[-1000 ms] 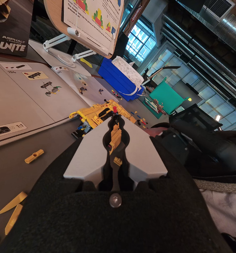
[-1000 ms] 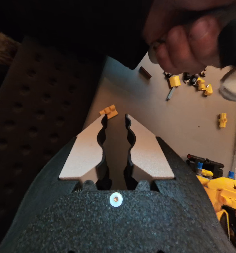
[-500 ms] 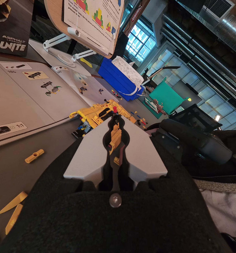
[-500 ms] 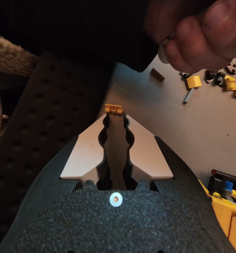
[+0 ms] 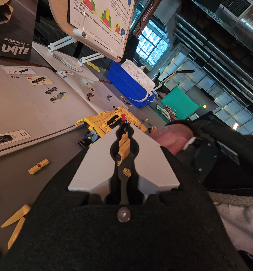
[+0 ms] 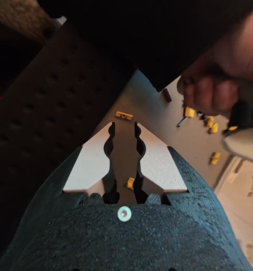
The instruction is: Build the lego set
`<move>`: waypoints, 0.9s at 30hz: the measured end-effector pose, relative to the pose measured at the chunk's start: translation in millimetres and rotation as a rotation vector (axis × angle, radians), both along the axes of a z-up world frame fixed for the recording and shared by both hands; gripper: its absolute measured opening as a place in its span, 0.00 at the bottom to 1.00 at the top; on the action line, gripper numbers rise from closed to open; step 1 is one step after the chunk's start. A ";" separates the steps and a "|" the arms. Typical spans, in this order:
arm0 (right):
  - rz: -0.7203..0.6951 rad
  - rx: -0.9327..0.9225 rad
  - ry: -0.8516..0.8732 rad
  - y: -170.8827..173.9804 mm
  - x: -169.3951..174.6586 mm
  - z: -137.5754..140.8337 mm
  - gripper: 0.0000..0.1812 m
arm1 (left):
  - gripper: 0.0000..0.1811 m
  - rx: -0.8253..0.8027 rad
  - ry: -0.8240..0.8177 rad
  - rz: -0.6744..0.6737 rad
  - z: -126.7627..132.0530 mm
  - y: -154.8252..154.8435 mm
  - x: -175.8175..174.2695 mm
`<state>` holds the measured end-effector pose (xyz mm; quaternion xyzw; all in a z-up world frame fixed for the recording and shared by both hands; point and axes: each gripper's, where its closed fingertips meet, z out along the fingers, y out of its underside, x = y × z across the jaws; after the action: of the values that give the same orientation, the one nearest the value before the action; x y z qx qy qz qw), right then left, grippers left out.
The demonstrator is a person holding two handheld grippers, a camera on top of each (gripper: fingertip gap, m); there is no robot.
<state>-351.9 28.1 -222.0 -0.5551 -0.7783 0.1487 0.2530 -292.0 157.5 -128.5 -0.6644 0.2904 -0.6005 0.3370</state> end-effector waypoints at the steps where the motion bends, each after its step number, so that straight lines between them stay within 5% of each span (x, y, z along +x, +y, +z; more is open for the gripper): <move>1: 0.048 0.056 -0.002 -0.2 -3.1 2.8 0.14 | 0.03 0.000 -0.001 0.002 0.0 0.4 -0.4; 7: 0.323 0.325 -0.061 3.5 -13.0 10.0 0.09 | 0.03 -0.005 -0.005 0.027 -1.2 8.3 -7.4; 17: 0.579 0.217 -0.283 -0.6 -8.9 -14.2 0.11 | 0.03 -0.007 -0.024 0.032 1.1 11.4 -9.4; 27: 0.621 0.127 -0.323 -2.1 -18.1 -17.2 0.09 | 0.03 -0.009 -0.026 0.022 0.9 9.9 -8.6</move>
<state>-370.0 26.1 -239.2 -0.2914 -0.9476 0.0804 0.1034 -300.6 167.5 -127.6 -0.6611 0.2759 -0.6069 0.3443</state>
